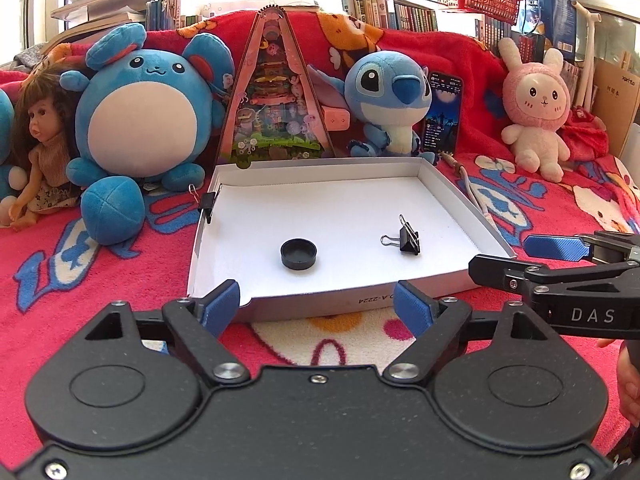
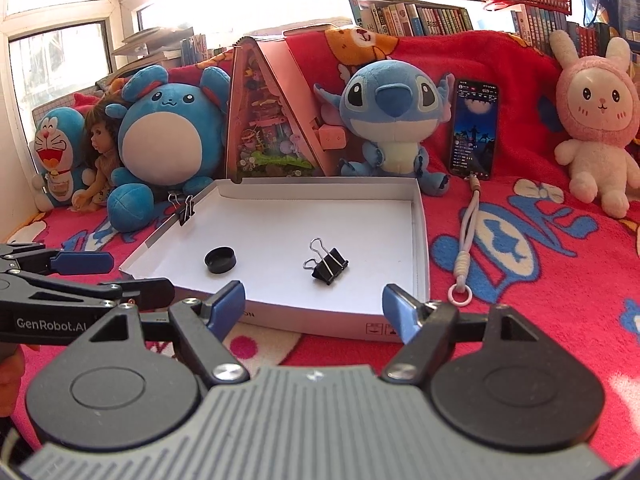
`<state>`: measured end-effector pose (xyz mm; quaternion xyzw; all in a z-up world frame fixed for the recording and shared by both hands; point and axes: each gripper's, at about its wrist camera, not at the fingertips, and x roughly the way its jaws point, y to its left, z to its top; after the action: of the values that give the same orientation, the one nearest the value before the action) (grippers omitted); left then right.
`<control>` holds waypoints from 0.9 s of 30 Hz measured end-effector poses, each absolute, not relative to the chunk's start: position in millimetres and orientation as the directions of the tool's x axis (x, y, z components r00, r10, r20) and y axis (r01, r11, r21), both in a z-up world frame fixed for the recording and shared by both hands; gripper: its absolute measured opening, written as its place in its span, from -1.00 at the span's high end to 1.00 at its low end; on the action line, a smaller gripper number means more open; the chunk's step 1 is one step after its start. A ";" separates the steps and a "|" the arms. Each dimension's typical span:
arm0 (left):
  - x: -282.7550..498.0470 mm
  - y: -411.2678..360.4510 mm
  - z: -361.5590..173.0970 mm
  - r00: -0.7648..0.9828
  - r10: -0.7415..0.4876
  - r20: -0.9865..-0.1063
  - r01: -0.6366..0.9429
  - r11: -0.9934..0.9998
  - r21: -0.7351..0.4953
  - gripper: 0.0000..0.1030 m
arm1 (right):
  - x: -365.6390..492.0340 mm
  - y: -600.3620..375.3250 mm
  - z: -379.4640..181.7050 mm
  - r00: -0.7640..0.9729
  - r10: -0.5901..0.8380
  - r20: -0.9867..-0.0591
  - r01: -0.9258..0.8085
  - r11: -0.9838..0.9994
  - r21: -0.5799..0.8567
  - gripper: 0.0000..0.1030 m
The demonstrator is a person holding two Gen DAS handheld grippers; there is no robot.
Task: Organize rigid objects
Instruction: 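Withdraw both tools from the box back toward the scattered items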
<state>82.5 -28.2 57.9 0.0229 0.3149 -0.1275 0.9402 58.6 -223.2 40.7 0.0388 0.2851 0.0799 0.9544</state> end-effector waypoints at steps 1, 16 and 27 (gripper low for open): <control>80.3 -26.8 56.4 0.769 -0.225 -0.599 0.252 0.967 -0.040 -0.61 | 54.7 -222.1 40.4 0.830 0.170 -0.532 -0.130 0.985 0.112 -0.65; 40.8 -11.3 29.9 0.775 -0.230 -0.589 0.215 0.972 -0.097 -0.62 | 9.5 -208.5 21.0 0.854 0.153 -0.497 -0.150 0.988 0.046 -0.66; 16.9 1.1 12.8 0.747 -0.244 -0.619 0.209 0.969 -0.131 -0.61 | -11.2 -200.8 4.5 0.811 0.235 -0.536 -0.208 0.972 0.111 -0.31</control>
<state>16.9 1.1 12.8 -0.0266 0.3345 -0.1213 0.9342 -11.2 -200.8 4.5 0.0236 0.2849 0.1162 0.9512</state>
